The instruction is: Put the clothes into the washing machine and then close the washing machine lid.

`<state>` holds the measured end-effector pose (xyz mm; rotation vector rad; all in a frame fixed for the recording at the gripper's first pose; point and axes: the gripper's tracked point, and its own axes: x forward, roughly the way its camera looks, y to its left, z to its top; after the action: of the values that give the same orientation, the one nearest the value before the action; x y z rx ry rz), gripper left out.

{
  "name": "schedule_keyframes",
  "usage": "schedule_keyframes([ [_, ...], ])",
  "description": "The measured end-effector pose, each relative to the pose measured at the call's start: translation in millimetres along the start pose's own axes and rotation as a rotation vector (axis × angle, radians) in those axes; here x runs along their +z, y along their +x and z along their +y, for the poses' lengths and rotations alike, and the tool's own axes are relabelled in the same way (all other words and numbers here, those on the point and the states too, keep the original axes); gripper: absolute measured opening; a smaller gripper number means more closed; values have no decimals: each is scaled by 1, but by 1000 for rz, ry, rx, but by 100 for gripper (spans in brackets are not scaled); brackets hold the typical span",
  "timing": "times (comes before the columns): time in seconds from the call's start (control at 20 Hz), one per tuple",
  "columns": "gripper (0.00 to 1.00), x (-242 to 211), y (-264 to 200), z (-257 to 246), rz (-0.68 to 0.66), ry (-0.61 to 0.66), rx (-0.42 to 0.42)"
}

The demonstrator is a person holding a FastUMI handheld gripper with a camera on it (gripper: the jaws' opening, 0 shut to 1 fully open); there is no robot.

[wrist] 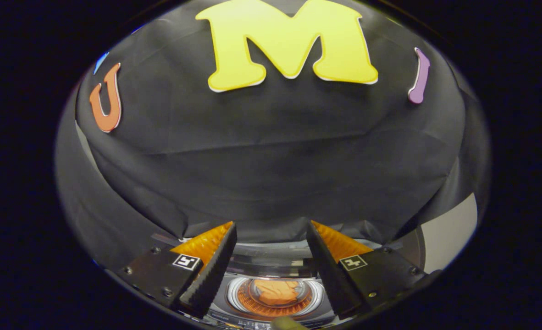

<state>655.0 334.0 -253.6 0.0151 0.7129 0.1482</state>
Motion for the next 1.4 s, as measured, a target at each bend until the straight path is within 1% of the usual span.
schedule_keyframes([
  [0.1,96,-11,8,-1,27,9,-3],
  [0.5,96,-16,6,-2,6,11,17],
  [1.4,96,-54,-30,0,-13,-4,14],
])
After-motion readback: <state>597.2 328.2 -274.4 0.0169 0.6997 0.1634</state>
